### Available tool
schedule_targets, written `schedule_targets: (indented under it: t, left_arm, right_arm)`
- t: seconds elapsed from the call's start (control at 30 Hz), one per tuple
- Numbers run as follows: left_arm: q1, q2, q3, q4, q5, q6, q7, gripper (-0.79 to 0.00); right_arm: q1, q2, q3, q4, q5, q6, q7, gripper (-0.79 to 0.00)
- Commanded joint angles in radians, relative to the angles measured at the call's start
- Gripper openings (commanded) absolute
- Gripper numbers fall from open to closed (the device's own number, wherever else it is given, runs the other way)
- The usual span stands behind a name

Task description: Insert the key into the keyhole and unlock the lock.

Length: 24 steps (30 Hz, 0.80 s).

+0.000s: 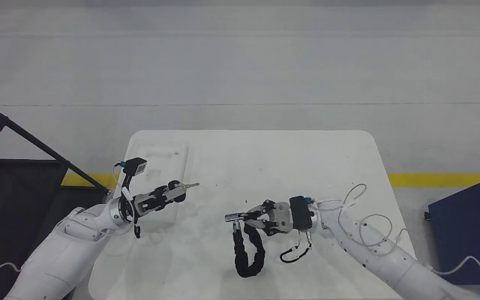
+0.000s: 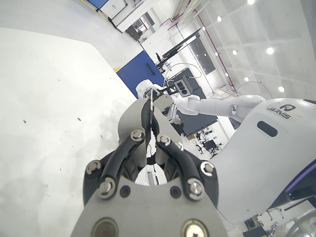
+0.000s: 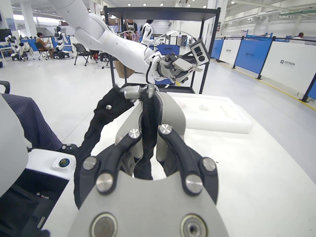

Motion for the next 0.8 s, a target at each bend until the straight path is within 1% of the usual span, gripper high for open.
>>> schedule_targets:
  t: [0.0, 0.27, 0.77]
  left_arm:
    - [0.0, 0.0, 0.0, 0.0, 0.0, 0.0, 0.0, -0.785]
    - [0.0, 0.0, 0.0, 0.0, 0.0, 0.0, 0.0, -0.785]
    - [0.0, 0.0, 0.0, 0.0, 0.0, 0.0, 0.0, -0.785]
  right_arm:
    - [0.015, -0.005, -0.029, 0.018, 0.036, 0.015, -0.014, -0.785]
    - [0.069, -0.021, -0.146, 0.063, 0.157, 0.065, -0.064, -0.785]
    - [0.069, -0.021, -0.146, 0.063, 0.157, 0.065, -0.064, -0.785]
